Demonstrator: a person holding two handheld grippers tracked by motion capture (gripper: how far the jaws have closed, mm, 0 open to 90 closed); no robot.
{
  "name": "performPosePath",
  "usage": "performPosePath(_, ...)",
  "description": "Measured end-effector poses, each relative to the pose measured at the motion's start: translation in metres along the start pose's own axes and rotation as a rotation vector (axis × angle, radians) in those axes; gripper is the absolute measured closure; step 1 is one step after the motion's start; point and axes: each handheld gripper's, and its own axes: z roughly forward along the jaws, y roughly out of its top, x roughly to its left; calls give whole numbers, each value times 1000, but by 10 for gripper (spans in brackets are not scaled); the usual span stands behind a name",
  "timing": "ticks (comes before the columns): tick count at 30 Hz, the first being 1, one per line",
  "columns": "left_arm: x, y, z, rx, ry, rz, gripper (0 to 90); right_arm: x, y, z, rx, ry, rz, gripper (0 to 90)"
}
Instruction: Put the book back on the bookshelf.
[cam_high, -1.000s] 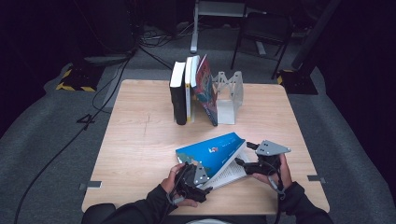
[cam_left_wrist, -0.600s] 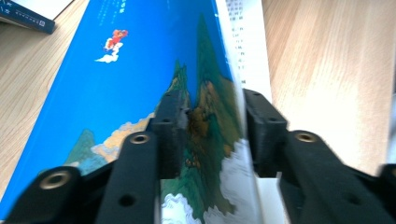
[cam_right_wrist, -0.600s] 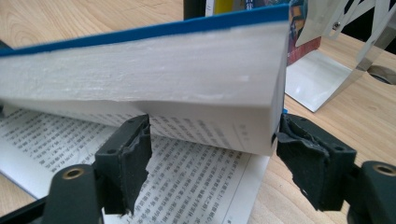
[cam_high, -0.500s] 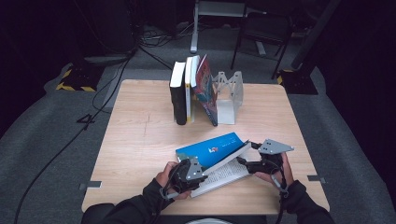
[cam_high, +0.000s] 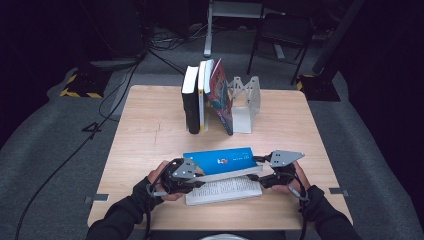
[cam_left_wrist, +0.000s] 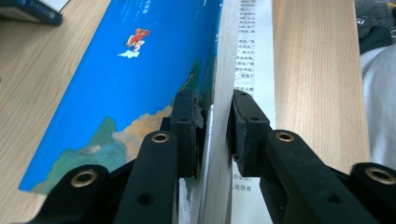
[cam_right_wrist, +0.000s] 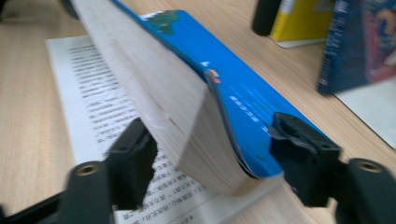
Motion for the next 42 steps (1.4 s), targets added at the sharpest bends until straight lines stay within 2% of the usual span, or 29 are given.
performPosePath(1,3,-1,-2,5,9,-12,700,3,2,1,-2,21,-19,529)
performPosePath(6,2,-5,-3,49,78,-19,636,20,11,9,30,-10,-89,621)
performPosePath(7,-3,-4,0,61,107,-10,620,22,11,9,33,-17,-87,622)
performPosePath(9,-5,-3,1,60,118,-11,573,26,13,8,29,-34,-83,631)
performPosePath(10,-10,1,6,73,147,-3,541,29,15,7,23,-39,-84,642)
performPosePath(11,-10,1,6,73,147,-3,501,29,15,7,23,-39,-84,642)
performPosePath(12,-14,5,11,95,159,7,501,32,16,7,21,-39,-90,651)
performPosePath(13,-17,6,15,99,169,12,463,38,19,7,19,-44,-109,663)
performPosePath(14,-20,8,19,110,193,14,457,42,22,8,25,-50,-118,667)
performPosePath(16,-20,9,22,120,222,8,507,51,27,9,33,-55,-138,679)
performPosePath(17,-18,8,22,116,214,-1,532,54,29,10,34,-54,-143,683)
performPosePath(20,-14,3,18,108,196,10,595,57,32,11,24,-53,-146,678)
performPosePath(22,-12,1,18,100,176,24,630,54,33,11,16,-28,-139,638)
performPosePath(23,-11,1,17,90,172,29,639,51,33,12,10,-15,-140,591)
performPosePath(24,-11,1,17,90,172,29,651,46,30,12,8,-28,-146,529)
performPosePath(25,-8,-1,14,67,154,25,662,41,27,14,29,-56,-138,472)
performPosePath(26,-8,-1,14,67,154,25,666,34,22,17,57,-60,-122,443)
performPosePath(27,-6,-2,13,59,143,21,666,34,22,17,57,-60,-122,443)
performPosePath(28,-3,-4,11,52,129,16,668,27,16,19,81,-73,-118,446)
performPosePath(29,-2,-4,10,50,124,18,670,18,9,21,99,-89,-91,441)
performPosePath(30,-1,-6,9,41,119,8,670,14,5,23,107,-80,-72,470)
performPosePath(31,0,-6,8,28,115,-1,672,9,1,25,107,-84,-76,500)
performPosePath(32,2,-6,7,19,112,-12,677,7,0,24,79,-64,-73,585)
performPosePath(33,2,-5,6,15,110,-17,679,8,2,23,69,-72,-99,615)
performPosePath(36,0,-2,6,33,129,3,668,16,7,23,105,-114,-177,650)
performPosePath(41,-10,9,12,45,160,-20,567,22,11,21,118,-143,-173,662)
performPosePath(42,-16,15,17,68,177,-19,567,24,12,20,119,-146,-176,663)
